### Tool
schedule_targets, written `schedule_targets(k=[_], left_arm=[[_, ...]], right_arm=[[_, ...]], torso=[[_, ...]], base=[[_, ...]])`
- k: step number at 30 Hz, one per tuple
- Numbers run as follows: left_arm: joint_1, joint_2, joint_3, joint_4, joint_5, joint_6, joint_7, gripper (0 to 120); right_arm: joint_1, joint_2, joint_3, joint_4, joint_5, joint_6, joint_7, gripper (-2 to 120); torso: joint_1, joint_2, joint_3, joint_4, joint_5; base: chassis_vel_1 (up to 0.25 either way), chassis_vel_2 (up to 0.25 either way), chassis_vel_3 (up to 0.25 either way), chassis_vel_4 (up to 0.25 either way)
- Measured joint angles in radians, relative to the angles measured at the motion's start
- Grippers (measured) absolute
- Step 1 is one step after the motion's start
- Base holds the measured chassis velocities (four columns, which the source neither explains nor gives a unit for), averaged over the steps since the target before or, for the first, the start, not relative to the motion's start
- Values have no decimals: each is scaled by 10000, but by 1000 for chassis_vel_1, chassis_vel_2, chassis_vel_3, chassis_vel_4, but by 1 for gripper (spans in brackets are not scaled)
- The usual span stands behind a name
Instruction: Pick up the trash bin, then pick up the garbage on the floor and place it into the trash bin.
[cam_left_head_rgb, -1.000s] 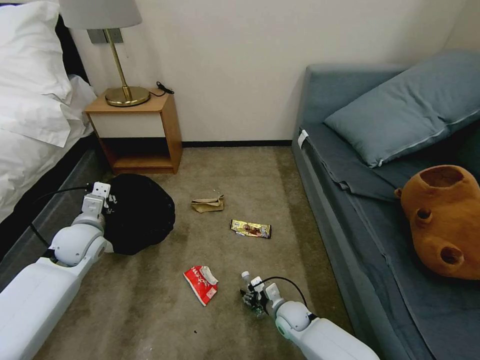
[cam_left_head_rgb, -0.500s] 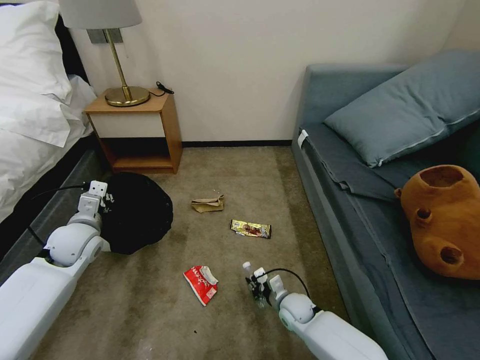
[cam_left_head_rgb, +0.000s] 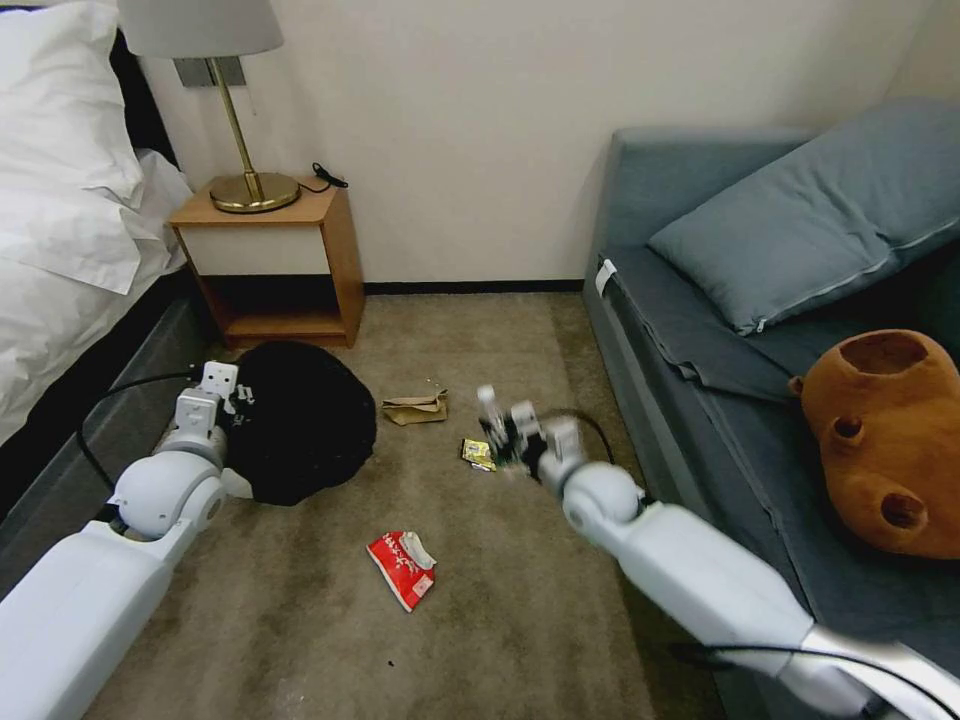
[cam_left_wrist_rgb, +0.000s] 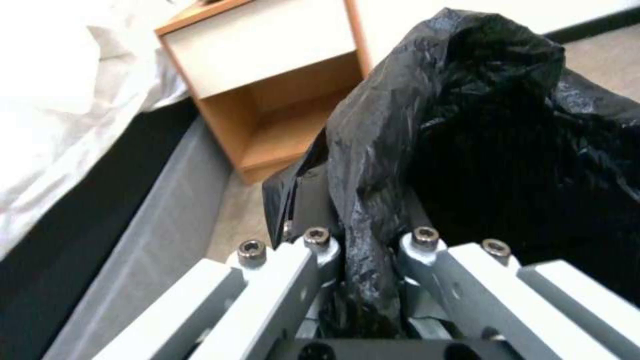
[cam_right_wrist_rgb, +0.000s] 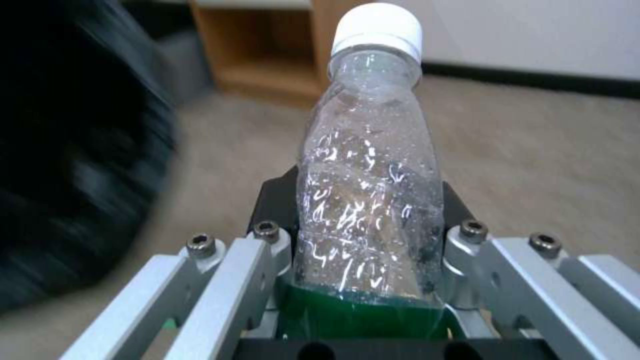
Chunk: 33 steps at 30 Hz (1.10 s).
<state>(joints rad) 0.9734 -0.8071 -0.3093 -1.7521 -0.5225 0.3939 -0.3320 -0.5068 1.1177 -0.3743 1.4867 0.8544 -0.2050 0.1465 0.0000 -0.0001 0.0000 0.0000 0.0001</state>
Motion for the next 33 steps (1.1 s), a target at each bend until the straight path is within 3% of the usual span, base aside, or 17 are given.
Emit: schedule_targets(k=[9, 14, 30, 33], left_arm=[[52, -327, 121, -108, 13, -209, 144, 5], [181, -354, 57, -229, 28, -317, 180, 5], [313, -504, -35, -280, 52, -468, 209, 5], [309, -471, -39, -294, -26, -424, 206, 5]], right_arm=[[1676, 609, -1099, 361, 1173, -203, 160, 24], [2302, 1582, -1823, -364, 1279, 67, 51, 24], [1954, 3362, -2399, -2256, 837, 468, 179, 24], [1847, 3658, -2425, -2587, 664, 535, 206, 34]], torso=[[0, 0, 0, 1, -3], [0, 0, 0, 0, -4], [0, 0, 0, -1, -3], [0, 0, 0, -1, -4]], base=[[0, 0, 0, 0], [0, 0, 0, 0], [0, 0, 0, 0], [0, 0, 0, 0]])
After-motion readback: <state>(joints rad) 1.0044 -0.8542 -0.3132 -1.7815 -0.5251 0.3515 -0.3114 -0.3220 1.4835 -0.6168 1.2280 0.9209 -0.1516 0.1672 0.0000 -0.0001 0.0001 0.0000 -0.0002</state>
